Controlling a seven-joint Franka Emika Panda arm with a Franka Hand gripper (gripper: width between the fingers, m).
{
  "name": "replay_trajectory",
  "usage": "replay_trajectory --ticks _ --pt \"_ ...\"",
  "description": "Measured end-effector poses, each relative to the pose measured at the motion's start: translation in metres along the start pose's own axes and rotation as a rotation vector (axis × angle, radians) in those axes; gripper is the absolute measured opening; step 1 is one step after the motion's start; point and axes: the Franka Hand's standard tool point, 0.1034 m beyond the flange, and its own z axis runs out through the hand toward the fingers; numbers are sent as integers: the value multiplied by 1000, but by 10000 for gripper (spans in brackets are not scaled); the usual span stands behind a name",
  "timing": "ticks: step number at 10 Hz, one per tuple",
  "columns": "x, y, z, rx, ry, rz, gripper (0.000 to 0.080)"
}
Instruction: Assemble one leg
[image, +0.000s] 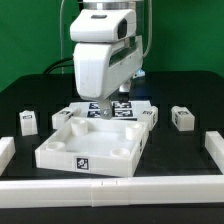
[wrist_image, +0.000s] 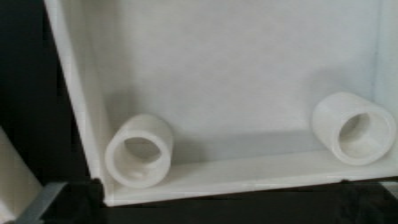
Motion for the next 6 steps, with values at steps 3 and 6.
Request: replay_trajectory --ticks 3,6 --pt "-29 -52 33 -34 28 -60 650" --pt "-41 -83 71 -15 35 -47 650"
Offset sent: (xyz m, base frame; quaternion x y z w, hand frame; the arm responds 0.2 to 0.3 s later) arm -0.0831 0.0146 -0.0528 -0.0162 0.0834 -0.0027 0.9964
